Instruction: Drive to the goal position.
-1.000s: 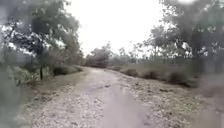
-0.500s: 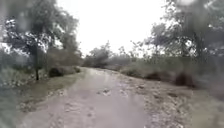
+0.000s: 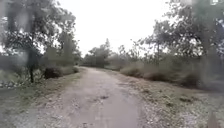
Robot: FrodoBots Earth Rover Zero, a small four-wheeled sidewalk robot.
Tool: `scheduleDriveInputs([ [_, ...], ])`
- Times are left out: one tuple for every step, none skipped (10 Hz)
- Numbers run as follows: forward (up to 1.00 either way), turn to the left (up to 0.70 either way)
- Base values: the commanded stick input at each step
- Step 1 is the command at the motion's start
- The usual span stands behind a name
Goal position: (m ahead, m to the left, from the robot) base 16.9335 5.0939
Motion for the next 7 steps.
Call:
scheduleDriveInputs([
  [0.7, 0.0],
  [0.7, 0.0],
  [0.7, 0.0],
  [0.7, 0.0],
  [0.7, 0.0],
  [0.7, 0.0],
  [0.7, 0.0],
])
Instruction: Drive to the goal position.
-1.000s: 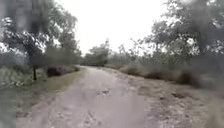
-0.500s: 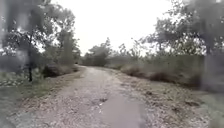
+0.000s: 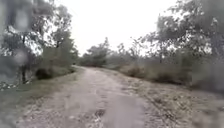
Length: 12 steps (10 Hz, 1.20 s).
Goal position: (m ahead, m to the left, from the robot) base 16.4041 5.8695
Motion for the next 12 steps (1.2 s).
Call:
scheduleDriveInputs([
  [0.7, 0.0],
  [0.7, 0.0],
  [0.7, 0.0],
  [0.7, 0.0],
  [0.7, 0.0],
  [0.7, 0.0],
  [0.7, 0.0],
  [0.7, 0.0],
  [0.7, 0.0],
  [0.7, 0.0],
  [0.7, 0.0],
  [0.7, 0.0],
])
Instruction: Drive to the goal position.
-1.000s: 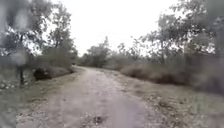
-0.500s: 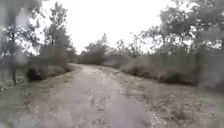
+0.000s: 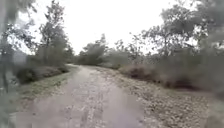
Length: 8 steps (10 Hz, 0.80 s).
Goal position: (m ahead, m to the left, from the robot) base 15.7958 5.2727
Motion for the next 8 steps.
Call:
scheduleDriveInputs([
  [0.7, 0.0],
  [0.7, 0.0],
  [0.7, 0.0],
  [0.7, 0.0],
  [0.7, 0.0],
  [0.7, 0.0],
  [0.7, 0.0],
  [0.7, 0.0],
])
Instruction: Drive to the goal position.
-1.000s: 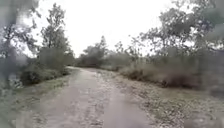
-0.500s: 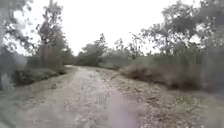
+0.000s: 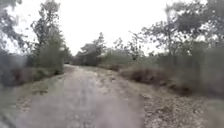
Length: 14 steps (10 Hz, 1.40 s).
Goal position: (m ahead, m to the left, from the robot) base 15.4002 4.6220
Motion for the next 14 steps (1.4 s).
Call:
scheduleDriveInputs([
  [0.7, 0.0],
  [0.7, 0.0],
  [0.7, 0.0],
  [0.7, 0.0],
  [0.7, 0.0],
  [0.7, 0.0],
  [0.7, 0.13],
  [0.7, 0.26],
  [0.7, 0.35],
  [0.7, 0.35],
  [0.7, 0.35],
  [0.7, 0.35],
  [0.7, 0.01],
  [0.7, 0.0],
])
